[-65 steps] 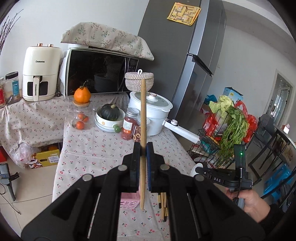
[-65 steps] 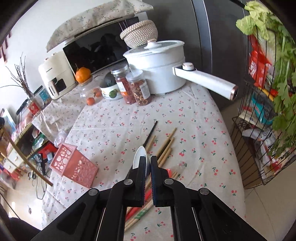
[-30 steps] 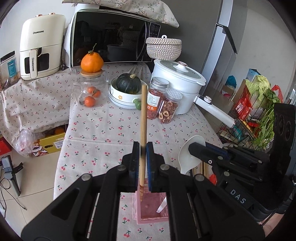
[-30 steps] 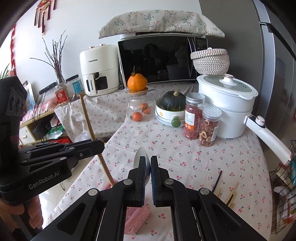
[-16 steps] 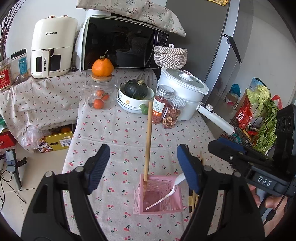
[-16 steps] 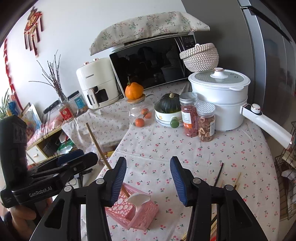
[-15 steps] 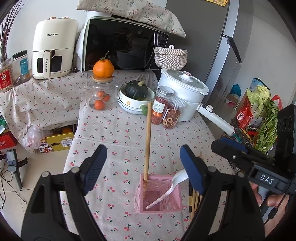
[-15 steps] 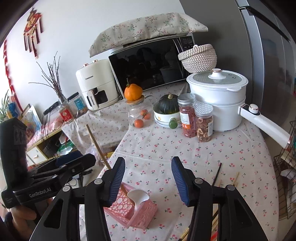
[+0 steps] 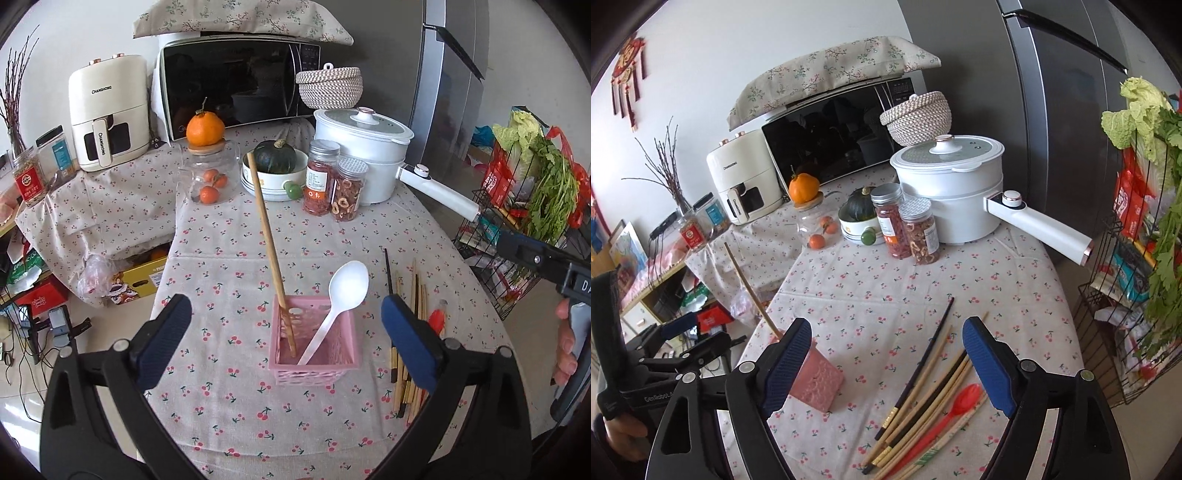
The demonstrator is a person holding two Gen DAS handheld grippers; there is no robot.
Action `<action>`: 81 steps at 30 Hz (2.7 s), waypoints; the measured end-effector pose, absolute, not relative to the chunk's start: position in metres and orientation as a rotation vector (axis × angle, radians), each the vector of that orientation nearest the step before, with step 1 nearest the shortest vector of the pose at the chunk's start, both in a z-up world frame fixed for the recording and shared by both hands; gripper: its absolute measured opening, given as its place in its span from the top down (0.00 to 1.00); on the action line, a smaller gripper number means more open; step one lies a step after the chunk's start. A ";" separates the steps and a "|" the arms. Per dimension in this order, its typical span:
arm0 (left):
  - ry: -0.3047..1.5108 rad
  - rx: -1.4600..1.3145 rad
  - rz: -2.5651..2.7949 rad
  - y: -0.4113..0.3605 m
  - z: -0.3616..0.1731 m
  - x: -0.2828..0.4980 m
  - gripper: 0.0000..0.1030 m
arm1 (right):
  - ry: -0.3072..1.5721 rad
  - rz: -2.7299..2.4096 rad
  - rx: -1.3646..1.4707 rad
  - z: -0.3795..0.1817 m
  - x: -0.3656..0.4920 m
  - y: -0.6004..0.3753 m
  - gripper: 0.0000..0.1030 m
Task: Organize utensils
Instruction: 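Move the left tool to the black chopstick and close on it, then lift the black chopstick with the left tool while the right tool grasps the red plastic spoon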
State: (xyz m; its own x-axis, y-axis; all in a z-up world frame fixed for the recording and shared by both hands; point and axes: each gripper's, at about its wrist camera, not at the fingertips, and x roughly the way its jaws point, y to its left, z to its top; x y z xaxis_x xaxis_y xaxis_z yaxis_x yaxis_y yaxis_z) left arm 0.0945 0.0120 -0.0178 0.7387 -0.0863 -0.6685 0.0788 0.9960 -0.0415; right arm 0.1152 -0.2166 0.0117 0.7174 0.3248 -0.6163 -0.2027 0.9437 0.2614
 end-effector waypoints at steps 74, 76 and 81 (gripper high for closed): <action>0.906 0.083 -0.391 -0.090 -0.045 0.113 0.94 | 1.189 0.033 0.175 -0.099 0.144 -0.290 0.14; 0.864 0.078 -0.395 -0.080 -0.038 0.099 0.94 | 1.195 0.043 0.179 -0.103 0.147 -0.285 0.14; 0.823 0.028 -0.417 -0.057 -0.028 0.079 0.94 | 1.196 0.105 0.231 -0.112 0.157 -0.276 0.16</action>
State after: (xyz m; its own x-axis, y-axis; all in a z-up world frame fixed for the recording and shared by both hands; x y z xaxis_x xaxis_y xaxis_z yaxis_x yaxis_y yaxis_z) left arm 0.0787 -0.0574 -0.0282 0.6036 -0.3496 -0.7165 0.3707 0.9187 -0.1359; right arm 0.1565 -0.2762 -0.1121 0.3645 0.2023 -0.9090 0.0413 0.9716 0.2328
